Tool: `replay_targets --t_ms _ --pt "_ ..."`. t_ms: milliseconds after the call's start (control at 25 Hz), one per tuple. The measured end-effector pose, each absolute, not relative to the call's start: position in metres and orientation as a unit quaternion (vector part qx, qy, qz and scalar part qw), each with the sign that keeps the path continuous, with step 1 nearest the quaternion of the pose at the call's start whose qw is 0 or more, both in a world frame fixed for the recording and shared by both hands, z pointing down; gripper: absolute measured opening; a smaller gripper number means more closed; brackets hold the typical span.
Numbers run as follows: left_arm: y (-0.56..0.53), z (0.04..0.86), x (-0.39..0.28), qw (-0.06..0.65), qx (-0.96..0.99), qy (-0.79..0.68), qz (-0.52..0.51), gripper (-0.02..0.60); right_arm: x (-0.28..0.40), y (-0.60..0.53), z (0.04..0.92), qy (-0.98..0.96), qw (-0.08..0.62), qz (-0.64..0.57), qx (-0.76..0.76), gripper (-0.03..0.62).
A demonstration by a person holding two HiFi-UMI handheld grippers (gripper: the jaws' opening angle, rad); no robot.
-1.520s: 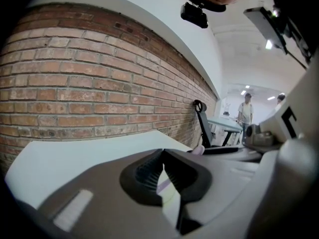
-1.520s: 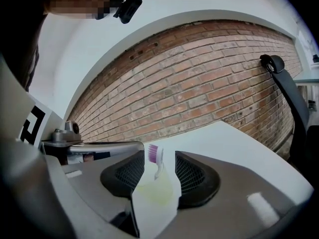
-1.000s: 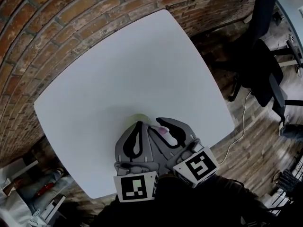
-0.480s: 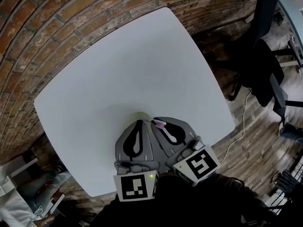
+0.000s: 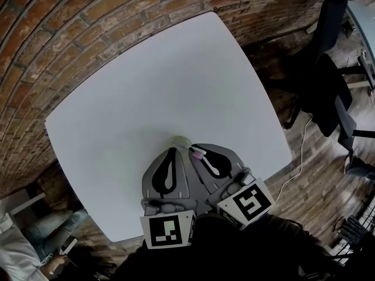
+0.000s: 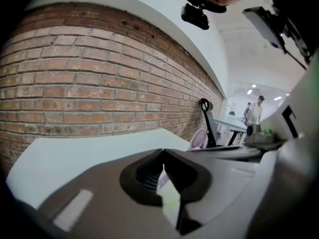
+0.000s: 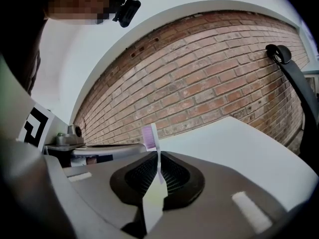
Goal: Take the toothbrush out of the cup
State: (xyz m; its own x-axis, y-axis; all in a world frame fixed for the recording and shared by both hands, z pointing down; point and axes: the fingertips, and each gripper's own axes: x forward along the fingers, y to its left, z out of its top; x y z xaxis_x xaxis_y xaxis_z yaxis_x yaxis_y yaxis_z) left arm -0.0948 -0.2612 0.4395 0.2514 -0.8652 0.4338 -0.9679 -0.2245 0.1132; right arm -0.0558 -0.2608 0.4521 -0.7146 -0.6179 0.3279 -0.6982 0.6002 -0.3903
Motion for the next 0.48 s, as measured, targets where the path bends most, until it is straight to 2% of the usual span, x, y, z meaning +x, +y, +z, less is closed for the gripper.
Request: replay_targets --t_ms 480 --pt "-0.251 0.410 -0.106 0.155 0.768 -0.610 0.116 0.009 -0.062 -0.254 0.417 -0.905 0.059 0.204 0.369 0.023"
